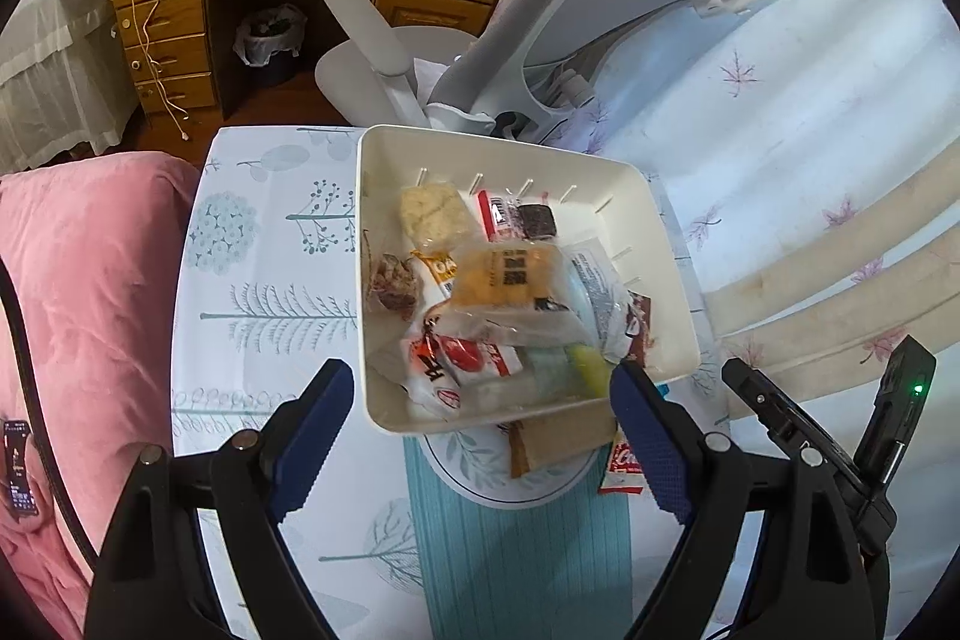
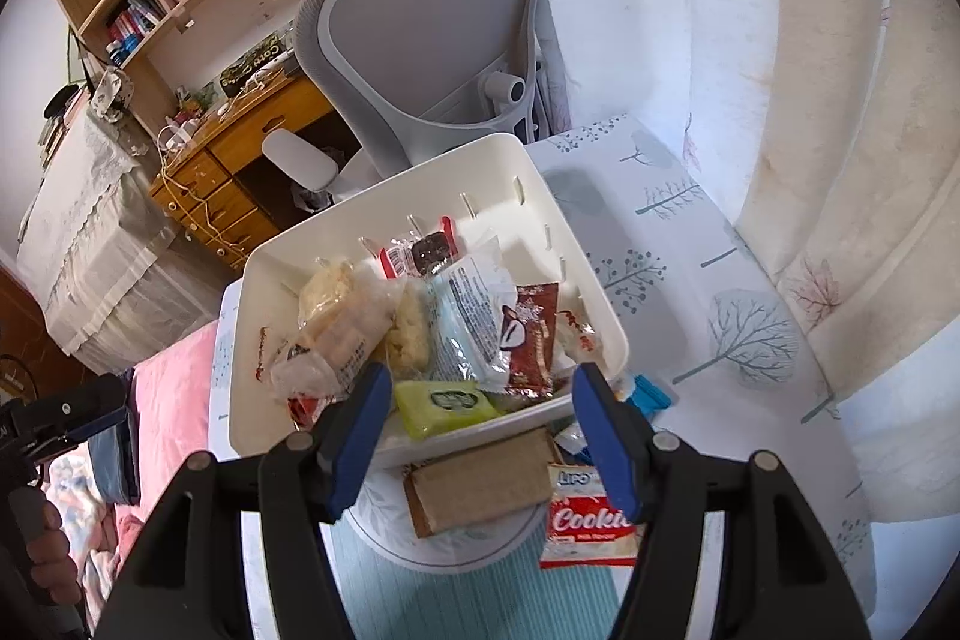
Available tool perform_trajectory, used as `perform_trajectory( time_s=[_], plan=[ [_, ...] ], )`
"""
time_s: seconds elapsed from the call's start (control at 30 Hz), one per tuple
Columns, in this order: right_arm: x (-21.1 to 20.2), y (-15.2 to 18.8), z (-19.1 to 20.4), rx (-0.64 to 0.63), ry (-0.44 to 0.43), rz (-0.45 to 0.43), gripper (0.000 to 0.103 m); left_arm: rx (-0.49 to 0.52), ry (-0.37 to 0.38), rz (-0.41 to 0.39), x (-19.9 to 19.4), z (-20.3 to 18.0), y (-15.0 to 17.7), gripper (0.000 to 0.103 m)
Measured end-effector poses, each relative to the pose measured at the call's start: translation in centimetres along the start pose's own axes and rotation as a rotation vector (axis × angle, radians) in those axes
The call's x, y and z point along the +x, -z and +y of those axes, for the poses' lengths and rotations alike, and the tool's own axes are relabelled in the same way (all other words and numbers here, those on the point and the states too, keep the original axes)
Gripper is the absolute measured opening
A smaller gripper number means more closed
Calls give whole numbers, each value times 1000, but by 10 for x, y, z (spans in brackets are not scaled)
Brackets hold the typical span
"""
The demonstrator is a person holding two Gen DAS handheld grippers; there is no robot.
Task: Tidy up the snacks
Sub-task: 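Withdraw both grippers and move toward the brown biscuit and Cookies bag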
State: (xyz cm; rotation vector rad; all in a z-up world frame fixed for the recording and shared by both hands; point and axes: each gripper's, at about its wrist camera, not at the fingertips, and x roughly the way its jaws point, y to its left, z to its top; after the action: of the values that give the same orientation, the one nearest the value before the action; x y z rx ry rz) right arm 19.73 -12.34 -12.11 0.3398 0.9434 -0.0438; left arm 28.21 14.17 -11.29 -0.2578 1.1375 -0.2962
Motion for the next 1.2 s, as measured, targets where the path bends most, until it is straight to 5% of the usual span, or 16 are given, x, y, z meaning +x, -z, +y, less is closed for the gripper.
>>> perform_trajectory(
  time_s=[0.6, 0.97, 1.2],
  plan=[
    [-15, 41, -38, -103, -72, 129, 63, 29, -1, -58, -4, -54, 70, 86],
    [5, 88, -48, -105, -54, 235, 63, 222, -28, -98, 19, -79, 109, 86],
    [19, 107, -53, -92, -31, 218, 63, 348, -7, -89, 40, -81, 129, 86]
  ],
)
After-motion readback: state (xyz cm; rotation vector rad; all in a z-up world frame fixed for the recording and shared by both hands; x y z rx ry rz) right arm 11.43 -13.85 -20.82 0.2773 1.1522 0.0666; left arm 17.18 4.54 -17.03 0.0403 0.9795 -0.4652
